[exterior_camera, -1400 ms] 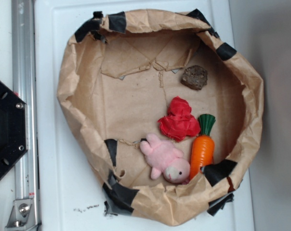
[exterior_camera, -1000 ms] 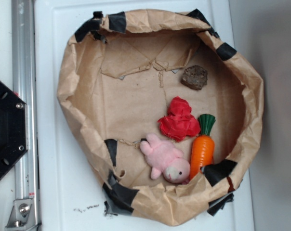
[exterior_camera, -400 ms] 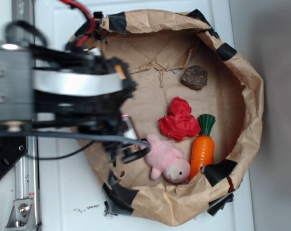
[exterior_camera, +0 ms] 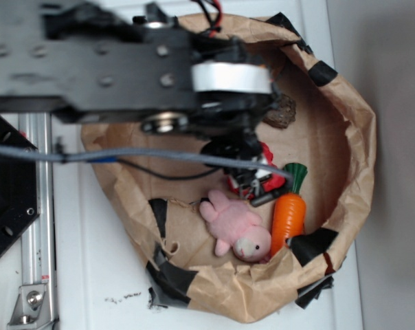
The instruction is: Grab the rock.
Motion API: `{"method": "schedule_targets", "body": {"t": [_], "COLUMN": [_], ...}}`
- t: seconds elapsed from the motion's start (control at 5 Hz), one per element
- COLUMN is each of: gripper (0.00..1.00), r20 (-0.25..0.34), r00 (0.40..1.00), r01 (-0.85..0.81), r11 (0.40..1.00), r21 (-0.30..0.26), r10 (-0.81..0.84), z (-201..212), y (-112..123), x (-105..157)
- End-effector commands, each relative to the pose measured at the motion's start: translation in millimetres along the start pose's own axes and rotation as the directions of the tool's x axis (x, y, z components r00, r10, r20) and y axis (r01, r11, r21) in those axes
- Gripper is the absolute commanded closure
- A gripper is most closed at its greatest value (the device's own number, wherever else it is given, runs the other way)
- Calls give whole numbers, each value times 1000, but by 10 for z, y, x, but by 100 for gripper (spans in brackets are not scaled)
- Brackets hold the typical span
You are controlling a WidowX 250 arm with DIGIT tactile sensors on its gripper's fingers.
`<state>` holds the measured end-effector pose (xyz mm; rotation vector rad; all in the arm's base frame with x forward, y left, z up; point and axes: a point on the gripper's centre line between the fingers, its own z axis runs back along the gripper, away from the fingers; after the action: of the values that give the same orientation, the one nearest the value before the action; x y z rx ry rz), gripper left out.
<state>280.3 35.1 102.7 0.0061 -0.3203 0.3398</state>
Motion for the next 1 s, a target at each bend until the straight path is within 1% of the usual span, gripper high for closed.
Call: {"method": "schedule_targets", "body": {"t": [0.0, 0.2, 0.4, 0.6, 0.8], "gripper": [0, 0, 60, 100, 100], "r20": [-84, -135, -90, -50, -29], "r00": [996, 981, 984, 990, 993], "r01": [19, 133, 150, 131, 116], "r11": [999, 991, 988, 991, 993], "r21": [-42, -33, -33, -11, -8], "r10": [-22, -137, -152, -132, -116], "z": [-620, -841, -722, -602, -491], "y": [122, -52, -61, 3, 40], "x": [302, 277, 270, 309, 360]}}
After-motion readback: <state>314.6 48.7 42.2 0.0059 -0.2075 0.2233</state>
